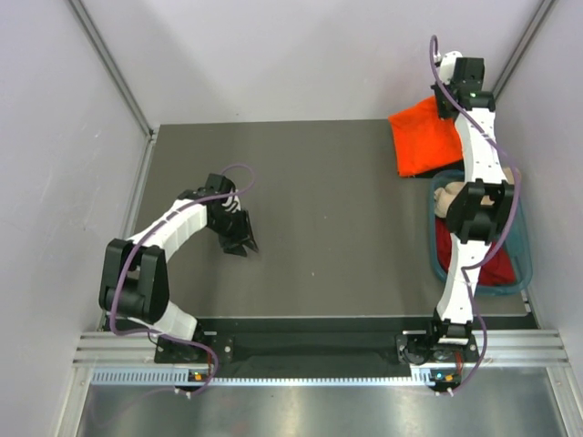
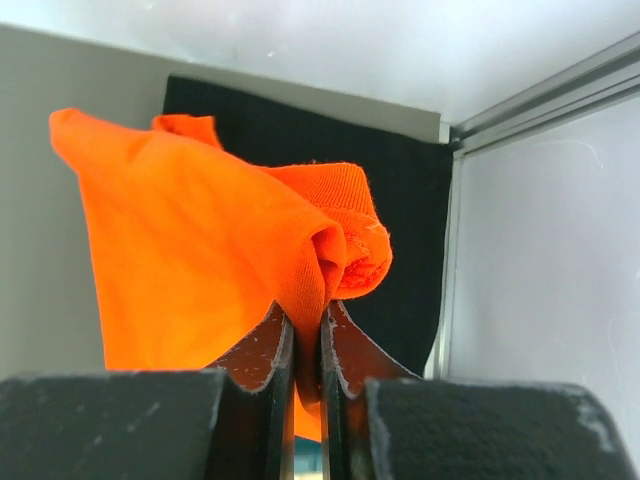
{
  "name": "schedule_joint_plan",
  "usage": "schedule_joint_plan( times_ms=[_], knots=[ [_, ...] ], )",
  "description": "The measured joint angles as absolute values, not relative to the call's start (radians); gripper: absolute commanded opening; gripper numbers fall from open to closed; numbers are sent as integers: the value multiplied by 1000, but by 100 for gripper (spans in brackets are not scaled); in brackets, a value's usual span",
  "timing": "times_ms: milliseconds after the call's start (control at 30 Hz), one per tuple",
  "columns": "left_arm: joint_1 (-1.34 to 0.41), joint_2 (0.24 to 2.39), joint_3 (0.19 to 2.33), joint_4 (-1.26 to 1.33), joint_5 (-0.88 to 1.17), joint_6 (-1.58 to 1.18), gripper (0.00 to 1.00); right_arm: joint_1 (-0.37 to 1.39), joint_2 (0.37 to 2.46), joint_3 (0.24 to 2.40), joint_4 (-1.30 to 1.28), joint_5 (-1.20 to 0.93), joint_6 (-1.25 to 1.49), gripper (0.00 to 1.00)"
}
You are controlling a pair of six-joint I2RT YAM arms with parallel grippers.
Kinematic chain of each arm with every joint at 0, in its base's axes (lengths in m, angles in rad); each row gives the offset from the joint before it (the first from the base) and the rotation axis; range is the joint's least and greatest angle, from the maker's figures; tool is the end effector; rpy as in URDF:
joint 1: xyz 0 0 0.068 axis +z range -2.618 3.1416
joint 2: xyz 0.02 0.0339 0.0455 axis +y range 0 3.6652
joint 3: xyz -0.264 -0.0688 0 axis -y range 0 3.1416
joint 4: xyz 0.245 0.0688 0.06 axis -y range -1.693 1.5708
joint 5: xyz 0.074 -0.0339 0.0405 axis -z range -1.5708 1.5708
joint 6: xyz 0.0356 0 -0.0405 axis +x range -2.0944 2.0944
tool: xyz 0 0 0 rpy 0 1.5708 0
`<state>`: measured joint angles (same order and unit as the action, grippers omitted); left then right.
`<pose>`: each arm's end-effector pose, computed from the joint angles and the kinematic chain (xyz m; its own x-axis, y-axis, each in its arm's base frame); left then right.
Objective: Fold and stack the t-shirts
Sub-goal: Neatly place the folded tshirt to the corner
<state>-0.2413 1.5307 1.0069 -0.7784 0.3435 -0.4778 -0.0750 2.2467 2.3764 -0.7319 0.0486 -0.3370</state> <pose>0.2691 -0.0786 0.2030 -0.9747 -0.2060 -0.0863 -0.1536 0.8989 -0.4104 0.5091 -0.0400 0.3486 -0.5710 -0.2883 -0.7686 -0.0785 0.9512 -0.2985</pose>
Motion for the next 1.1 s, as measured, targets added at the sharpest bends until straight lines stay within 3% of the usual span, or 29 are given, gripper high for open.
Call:
schedule_joint_plan(
  times_ms=[1100],
  knots=[
    [-241, 1636, 1049, -756, 358, -525, 44, -138, 2407, 2347, -514, 86, -266, 2]
  ],
)
